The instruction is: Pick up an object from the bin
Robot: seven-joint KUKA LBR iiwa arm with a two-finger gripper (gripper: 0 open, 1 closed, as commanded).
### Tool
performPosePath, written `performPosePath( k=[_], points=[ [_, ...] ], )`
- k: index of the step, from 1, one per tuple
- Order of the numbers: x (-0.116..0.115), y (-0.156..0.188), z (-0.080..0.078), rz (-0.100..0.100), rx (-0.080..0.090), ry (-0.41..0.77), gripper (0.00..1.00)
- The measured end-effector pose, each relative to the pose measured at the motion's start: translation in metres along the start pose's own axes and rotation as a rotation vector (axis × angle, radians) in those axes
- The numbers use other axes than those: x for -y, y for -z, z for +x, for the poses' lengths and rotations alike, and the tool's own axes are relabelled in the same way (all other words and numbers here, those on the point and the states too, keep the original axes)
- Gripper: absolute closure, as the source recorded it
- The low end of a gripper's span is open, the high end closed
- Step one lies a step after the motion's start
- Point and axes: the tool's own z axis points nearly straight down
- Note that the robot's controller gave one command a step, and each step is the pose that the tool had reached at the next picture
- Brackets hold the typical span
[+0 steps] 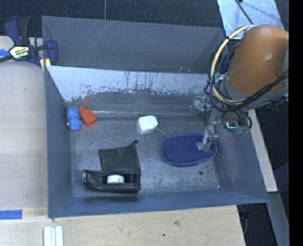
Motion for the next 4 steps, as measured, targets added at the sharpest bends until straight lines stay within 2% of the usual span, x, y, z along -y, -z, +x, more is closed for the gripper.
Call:
performPosePath(
  k=[1,2,3,4],
  points=[
    [-0.003,-0.112,0.006,0.0,0.0,0.164,0.0],
    [-0.003,-0.107,0.004,0.001,0.008,0.164,1.0],
    [-0.003,-0.107,0.004,0.001,0.008,0.164,0.0],
    [0.009,-0.146,-0.004,-0.001,0.0,0.202,0.0]
  ],
)
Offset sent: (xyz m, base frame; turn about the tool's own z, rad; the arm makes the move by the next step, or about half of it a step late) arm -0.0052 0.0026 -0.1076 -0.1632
